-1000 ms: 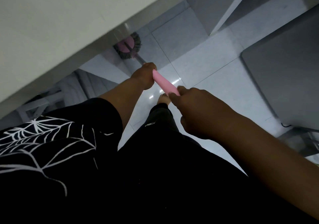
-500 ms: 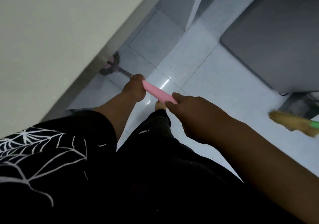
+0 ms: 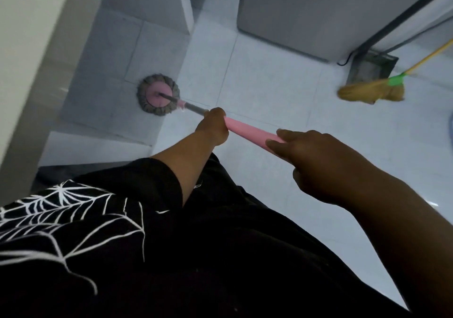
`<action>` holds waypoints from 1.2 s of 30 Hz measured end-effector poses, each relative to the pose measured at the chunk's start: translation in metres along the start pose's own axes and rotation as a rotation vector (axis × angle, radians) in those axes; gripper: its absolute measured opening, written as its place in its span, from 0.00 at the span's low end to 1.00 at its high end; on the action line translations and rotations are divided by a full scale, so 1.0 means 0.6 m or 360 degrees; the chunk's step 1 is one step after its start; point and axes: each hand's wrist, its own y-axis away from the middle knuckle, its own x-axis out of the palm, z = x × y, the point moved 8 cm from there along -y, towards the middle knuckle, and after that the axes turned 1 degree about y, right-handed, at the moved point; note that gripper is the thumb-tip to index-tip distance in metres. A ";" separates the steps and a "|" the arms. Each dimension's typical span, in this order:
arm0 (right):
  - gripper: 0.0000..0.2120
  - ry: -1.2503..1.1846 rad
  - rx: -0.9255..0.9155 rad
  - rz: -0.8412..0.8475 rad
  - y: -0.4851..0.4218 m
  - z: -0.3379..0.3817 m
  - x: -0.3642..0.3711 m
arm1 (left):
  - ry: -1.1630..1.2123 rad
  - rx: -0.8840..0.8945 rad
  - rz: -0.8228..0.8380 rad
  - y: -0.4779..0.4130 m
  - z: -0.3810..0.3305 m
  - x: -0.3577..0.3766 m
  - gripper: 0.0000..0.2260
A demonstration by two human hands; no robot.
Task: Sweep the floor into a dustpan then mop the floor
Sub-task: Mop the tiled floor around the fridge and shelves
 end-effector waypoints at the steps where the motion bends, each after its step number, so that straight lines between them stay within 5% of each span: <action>1: 0.27 -0.0024 0.0052 -0.0004 0.019 -0.008 0.005 | -0.0020 0.0056 0.0025 0.002 -0.021 0.012 0.13; 10: 0.25 -0.0088 0.0250 -0.0107 0.039 -0.024 -0.006 | -0.0128 0.0240 0.0153 -0.024 -0.092 0.013 0.16; 17: 0.26 -0.0094 0.0157 -0.0064 -0.089 0.005 -0.039 | -0.0211 0.0223 0.0178 -0.103 -0.047 -0.078 0.19; 28: 0.14 -0.0251 0.0072 -0.0202 -0.331 0.008 -0.150 | -0.0325 0.0119 0.0125 -0.294 0.018 -0.274 0.21; 36: 0.17 -0.0346 0.0100 -0.0227 -0.334 0.028 -0.140 | -0.0481 0.0221 0.0169 -0.288 0.025 -0.274 0.18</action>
